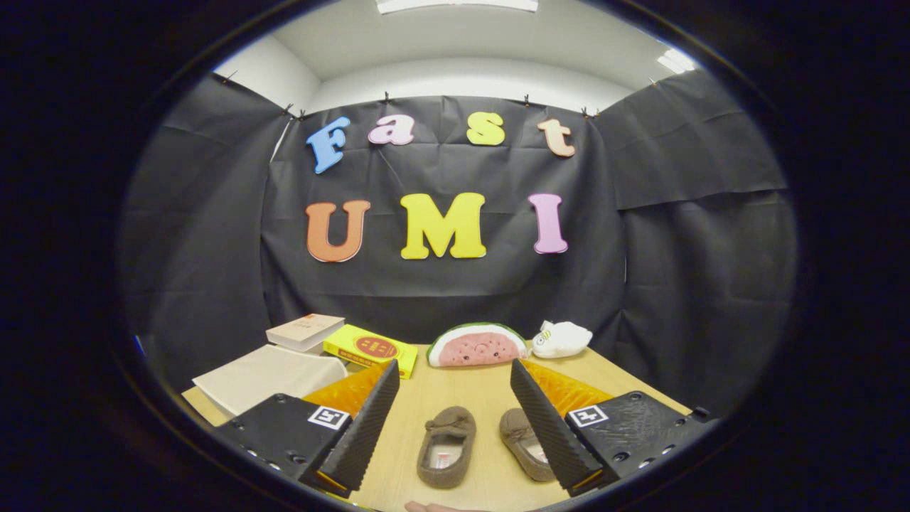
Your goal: Open the storage box then place both shoes into the box .Put the left shoe in first, then the right shoe, with the right side of both shoes facing outward in a uniform manner.
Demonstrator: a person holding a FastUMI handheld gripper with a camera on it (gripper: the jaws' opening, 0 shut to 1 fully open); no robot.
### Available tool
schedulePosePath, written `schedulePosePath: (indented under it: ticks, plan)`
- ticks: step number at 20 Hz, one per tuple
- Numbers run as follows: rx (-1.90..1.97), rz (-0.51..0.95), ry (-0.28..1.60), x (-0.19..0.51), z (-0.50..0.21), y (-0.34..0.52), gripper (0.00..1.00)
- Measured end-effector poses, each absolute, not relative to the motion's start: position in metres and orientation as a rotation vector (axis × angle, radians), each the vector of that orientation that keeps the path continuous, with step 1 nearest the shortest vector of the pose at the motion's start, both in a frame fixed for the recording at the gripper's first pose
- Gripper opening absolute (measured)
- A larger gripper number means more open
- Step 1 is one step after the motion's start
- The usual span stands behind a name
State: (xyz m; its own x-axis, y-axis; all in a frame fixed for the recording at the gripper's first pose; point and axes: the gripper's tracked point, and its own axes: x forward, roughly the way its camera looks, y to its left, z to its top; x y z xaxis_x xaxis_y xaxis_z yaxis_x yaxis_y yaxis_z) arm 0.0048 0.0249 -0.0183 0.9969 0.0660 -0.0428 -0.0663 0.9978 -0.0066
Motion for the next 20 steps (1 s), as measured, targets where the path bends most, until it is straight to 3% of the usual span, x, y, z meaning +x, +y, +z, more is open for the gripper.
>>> schedulePosePath:
  ticks: [4, 14, 20]
  plan:
    - [0.013, 0.105, 0.076, 0.011, -0.033, 0.034, 0.96]
    - [0.191, 0.383, 0.21, 0.032, -0.078, 0.108, 0.96]
    - [0.416, 0.634, 0.483, 0.056, -0.124, 0.166, 0.96]
